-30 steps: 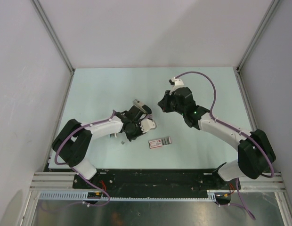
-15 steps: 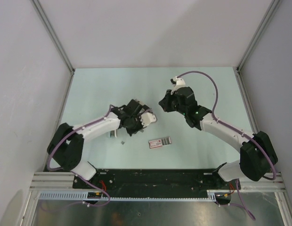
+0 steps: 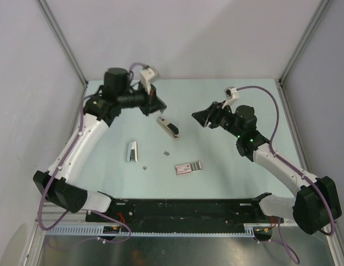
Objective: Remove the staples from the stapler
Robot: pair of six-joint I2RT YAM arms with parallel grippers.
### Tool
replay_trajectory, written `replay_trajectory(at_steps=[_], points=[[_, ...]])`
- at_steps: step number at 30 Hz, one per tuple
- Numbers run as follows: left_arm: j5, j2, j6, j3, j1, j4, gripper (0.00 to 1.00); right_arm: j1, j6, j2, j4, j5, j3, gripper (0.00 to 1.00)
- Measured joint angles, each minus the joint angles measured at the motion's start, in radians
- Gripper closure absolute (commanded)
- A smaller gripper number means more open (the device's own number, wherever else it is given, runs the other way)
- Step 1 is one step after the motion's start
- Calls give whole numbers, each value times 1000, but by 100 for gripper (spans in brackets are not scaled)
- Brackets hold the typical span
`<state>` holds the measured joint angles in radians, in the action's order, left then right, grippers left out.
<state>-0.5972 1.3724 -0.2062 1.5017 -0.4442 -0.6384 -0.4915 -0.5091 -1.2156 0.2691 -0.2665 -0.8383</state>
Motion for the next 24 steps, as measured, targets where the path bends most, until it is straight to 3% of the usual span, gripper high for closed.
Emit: replay_trajectory(at_steps=[6, 14, 24], points=[[-275, 85, 236, 89, 164, 57, 100, 71, -181, -1, 262, -201, 51, 39], [-452, 95, 500, -8, 172, 187, 100, 37, -422, -118, 649, -329, 53, 35], [-514, 74, 660, -84, 177, 321, 100, -108, -443, -186, 741, -329, 35, 45]])
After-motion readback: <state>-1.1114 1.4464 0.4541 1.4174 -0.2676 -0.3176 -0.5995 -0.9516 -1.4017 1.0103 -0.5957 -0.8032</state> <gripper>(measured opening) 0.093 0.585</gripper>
